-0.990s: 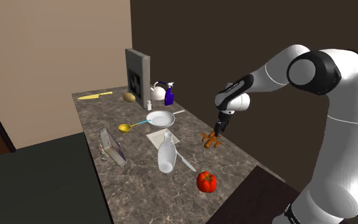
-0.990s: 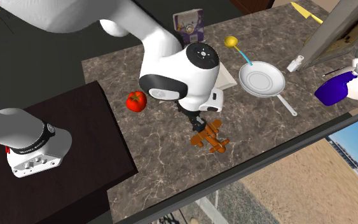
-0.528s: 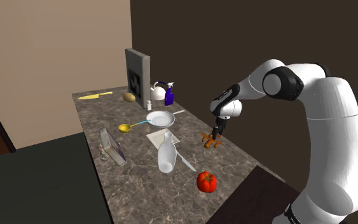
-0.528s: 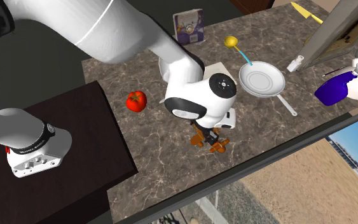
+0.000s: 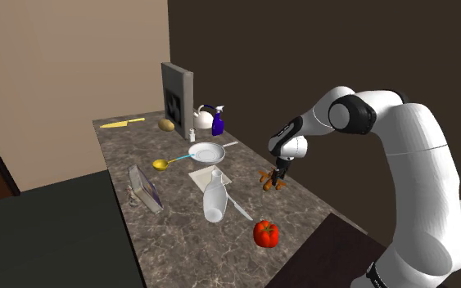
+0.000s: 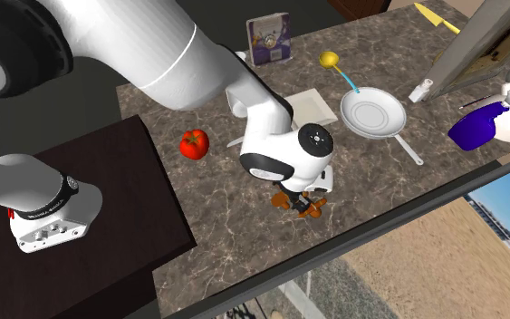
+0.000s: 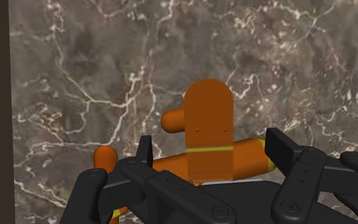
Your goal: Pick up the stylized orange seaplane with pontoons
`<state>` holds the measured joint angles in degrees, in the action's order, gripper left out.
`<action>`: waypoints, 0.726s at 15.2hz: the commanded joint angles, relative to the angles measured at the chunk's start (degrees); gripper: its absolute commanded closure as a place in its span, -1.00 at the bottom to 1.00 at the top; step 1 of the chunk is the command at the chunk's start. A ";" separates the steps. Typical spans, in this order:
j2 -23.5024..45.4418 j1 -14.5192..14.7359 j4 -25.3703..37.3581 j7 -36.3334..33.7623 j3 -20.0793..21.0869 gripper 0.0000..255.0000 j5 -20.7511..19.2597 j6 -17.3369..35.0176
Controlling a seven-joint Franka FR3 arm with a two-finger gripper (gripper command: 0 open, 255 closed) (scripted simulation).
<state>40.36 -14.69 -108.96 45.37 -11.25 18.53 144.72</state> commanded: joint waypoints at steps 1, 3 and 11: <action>0.57 -0.05 0.40 -0.01 0.14 -1.00 0.11 0.22; 0.52 -0.02 0.38 -0.04 0.12 1.00 0.10 0.18; 0.58 -0.05 0.40 -0.01 0.14 1.00 0.11 0.22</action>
<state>40.85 -14.73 -108.62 45.36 -11.14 18.63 144.90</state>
